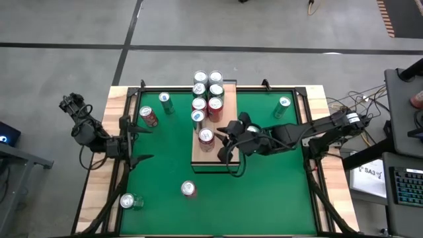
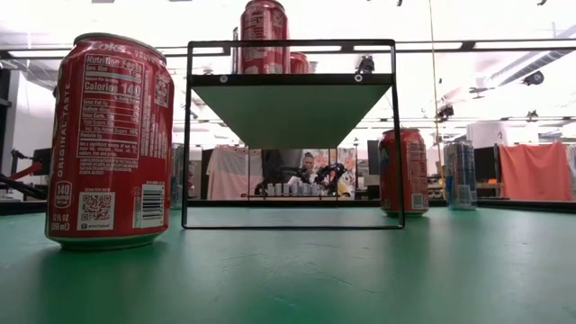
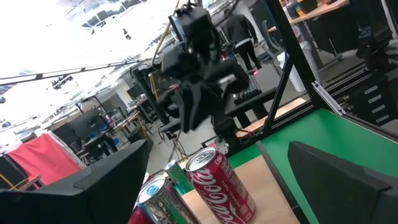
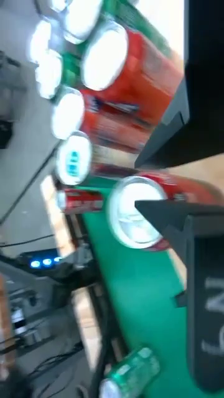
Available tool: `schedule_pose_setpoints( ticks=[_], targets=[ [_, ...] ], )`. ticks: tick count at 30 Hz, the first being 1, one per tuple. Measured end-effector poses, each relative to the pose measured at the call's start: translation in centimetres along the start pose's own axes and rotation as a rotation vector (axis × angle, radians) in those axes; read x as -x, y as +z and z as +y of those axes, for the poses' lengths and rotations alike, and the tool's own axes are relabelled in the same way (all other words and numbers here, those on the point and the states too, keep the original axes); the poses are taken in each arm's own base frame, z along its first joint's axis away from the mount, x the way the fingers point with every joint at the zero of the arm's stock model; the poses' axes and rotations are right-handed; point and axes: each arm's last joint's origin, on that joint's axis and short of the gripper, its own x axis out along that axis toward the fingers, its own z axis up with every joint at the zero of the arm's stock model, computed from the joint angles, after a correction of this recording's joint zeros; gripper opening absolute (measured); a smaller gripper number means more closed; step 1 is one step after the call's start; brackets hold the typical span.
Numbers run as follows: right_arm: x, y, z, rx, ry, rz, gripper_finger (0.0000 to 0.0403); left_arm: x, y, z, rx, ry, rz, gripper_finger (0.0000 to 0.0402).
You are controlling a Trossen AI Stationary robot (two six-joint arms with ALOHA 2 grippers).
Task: Place canned beverage on shelf
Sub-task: Put the red can on the shelf
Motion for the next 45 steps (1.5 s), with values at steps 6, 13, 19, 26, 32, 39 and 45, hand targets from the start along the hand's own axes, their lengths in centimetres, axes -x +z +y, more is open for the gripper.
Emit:
schedule_pose_setpoints(
  ticks=[6, 13, 19, 26, 32, 39, 45],
  targets=[
    [0.0, 1.3, 0.4, 0.005, 0.050, -0.100, 0.0014, 0.1, 0.0, 0.1, 0.000, 0.003, -0.004, 0.0368],
    [-1.4, 0.7, 1.1, -0.006, 0.050, -0.118, 0.0012, 0.1, 0.0, 0.1, -0.006, 0.004, -0.006, 0.0368],
    [-3.9, 0.1, 1.9, 0.003, 0.030, -0.108, 0.0012, 0.1, 0.0, 0.2, -0.014, 0.005, -0.007, 0.0368],
    [-5.2, 0.1, 2.7, 0.018, 0.018, -0.071, 0.0012, 0.2, 0.0, 0.3, -0.012, 0.006, -0.010, 0.0368],
    [-5.5, 0.1, 2.9, 0.017, 0.009, -0.048, 0.0012, 0.2, 0.0, 0.3, -0.011, 0.007, -0.011, 0.0368],
    [-5.7, -0.4, 2.9, 0.018, -0.002, -0.015, 0.0012, 0.2, 0.0, 0.3, -0.011, 0.007, -0.011, 0.0368],
    [-6.1, -0.8, 3.1, 0.016, 0.033, 0.009, 0.0012, 0.2, 0.0, 0.3, -0.010, 0.007, -0.011, 0.0368]
  ],
)
